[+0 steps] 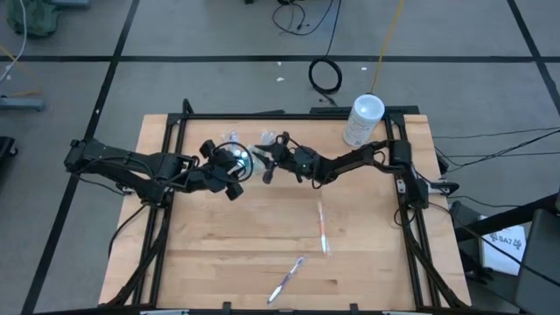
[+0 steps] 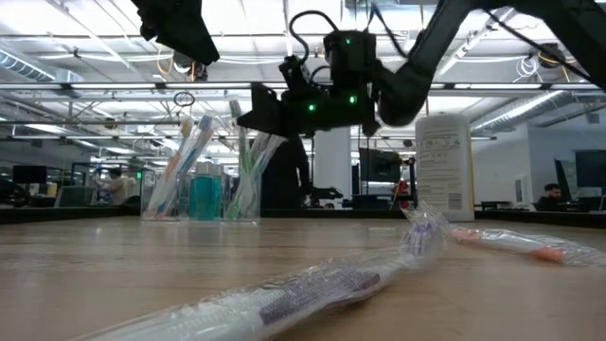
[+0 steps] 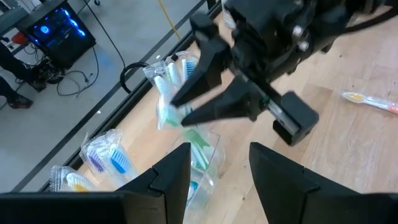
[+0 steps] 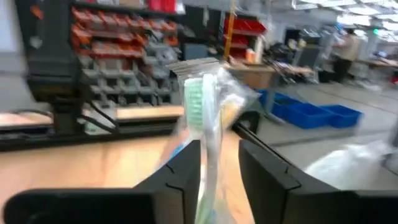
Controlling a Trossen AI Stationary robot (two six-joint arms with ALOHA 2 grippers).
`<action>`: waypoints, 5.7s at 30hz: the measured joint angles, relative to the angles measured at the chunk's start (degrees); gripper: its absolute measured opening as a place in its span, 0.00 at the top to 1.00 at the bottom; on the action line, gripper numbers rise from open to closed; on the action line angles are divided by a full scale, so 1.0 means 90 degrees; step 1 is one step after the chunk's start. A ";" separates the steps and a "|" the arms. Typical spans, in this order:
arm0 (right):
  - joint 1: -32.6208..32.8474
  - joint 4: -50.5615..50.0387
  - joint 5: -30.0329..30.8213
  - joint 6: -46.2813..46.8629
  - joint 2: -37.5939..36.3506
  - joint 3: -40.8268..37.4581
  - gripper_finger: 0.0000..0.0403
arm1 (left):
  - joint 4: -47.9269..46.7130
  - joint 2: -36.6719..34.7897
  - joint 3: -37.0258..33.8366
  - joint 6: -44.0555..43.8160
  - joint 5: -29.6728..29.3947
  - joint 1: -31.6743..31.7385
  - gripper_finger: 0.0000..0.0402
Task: Pick & Place toothbrushing station
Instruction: Put the green toothbrush into the right compartment of the transparent organizer, then put the purple toothbrush into the left compartment of the transparent organizer
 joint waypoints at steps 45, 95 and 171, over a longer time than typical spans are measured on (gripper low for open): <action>0.2350 -1.0888 0.0790 0.3118 -0.3138 -0.0002 0.70 | 0.2652 0.2992 0.0005 -0.1489 0.3625 -0.0839 0.58; 0.4767 -1.1082 0.2501 0.5909 -0.3294 0.0000 0.71 | 0.0999 0.6911 0.3612 -0.1545 0.2348 -0.2125 0.58; 0.2886 -0.9979 0.1775 0.2151 -0.3294 0.0000 0.71 | 0.3251 -0.1380 -0.1859 0.1133 -0.1071 0.0853 0.98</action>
